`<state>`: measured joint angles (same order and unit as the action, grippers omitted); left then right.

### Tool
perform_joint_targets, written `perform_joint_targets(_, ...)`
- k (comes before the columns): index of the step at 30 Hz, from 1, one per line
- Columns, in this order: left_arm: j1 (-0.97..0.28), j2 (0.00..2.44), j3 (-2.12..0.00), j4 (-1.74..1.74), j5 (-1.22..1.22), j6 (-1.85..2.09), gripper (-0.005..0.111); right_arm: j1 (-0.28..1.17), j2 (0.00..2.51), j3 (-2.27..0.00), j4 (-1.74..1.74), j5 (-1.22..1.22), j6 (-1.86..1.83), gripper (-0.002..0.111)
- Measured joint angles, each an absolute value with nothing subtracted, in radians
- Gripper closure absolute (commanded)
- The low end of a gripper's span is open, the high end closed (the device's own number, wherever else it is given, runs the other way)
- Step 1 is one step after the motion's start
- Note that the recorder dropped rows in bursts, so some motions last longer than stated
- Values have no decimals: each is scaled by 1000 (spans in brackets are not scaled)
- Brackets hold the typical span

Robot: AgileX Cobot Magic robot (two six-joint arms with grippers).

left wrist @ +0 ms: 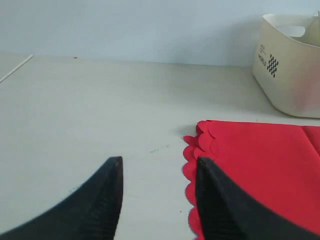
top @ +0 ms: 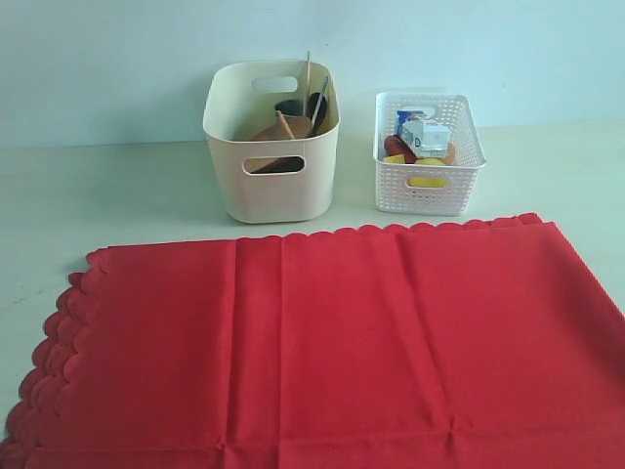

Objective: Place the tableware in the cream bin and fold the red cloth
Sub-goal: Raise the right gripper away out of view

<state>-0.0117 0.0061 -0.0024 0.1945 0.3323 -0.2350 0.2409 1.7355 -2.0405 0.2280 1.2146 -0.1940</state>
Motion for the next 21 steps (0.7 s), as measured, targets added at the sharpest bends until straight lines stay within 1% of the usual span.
perform_joint_targets(8, -12, 6, -2, 195, 332, -235, 61, 241, 1495, -1803, 165, 1205, -192, 108)
perform_joint_targets(21, -12, 6, -2, 195, 332, -235, 61, 241, 1136, -1363, 110, 956, -192, 108)
